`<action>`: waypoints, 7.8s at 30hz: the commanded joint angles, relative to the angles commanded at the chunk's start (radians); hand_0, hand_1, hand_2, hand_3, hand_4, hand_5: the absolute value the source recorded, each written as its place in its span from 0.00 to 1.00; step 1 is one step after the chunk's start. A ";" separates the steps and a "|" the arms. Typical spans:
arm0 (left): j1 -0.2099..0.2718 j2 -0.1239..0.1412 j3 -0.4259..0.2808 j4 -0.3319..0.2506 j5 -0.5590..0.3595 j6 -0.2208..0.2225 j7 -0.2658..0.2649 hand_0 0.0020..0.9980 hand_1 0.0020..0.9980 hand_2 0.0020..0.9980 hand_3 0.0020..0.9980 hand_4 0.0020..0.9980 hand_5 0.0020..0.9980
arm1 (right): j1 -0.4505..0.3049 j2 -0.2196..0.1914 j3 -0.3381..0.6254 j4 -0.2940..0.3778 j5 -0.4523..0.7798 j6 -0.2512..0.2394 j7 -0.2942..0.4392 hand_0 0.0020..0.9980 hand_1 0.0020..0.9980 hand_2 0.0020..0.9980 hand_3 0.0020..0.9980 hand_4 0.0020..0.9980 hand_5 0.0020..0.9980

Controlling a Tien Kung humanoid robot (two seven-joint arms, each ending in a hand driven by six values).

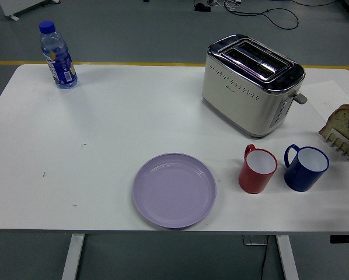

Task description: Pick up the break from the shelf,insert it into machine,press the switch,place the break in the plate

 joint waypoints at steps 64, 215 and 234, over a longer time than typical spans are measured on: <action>0.006 0.000 0.106 0.000 -0.108 0.033 0.007 0.61 0.50 0.47 0.57 0.38 0.91 | 0.671 -0.070 -0.446 -0.091 0.504 0.105 0.179 0.03 0.11 0.24 0.33 0.18 0.00; 0.027 0.000 0.067 0.000 -0.050 0.051 0.002 0.61 0.48 0.45 0.57 0.35 0.89 | 0.345 -0.168 -0.241 0.086 0.407 -0.213 0.249 0.36 0.27 0.34 0.55 0.50 0.00; 0.036 0.000 0.006 0.000 0.017 0.035 0.007 0.61 0.48 0.45 0.57 0.35 0.89 | 0.188 -0.182 -0.338 0.056 0.444 -0.211 0.244 0.28 0.12 0.23 0.52 0.45 0.00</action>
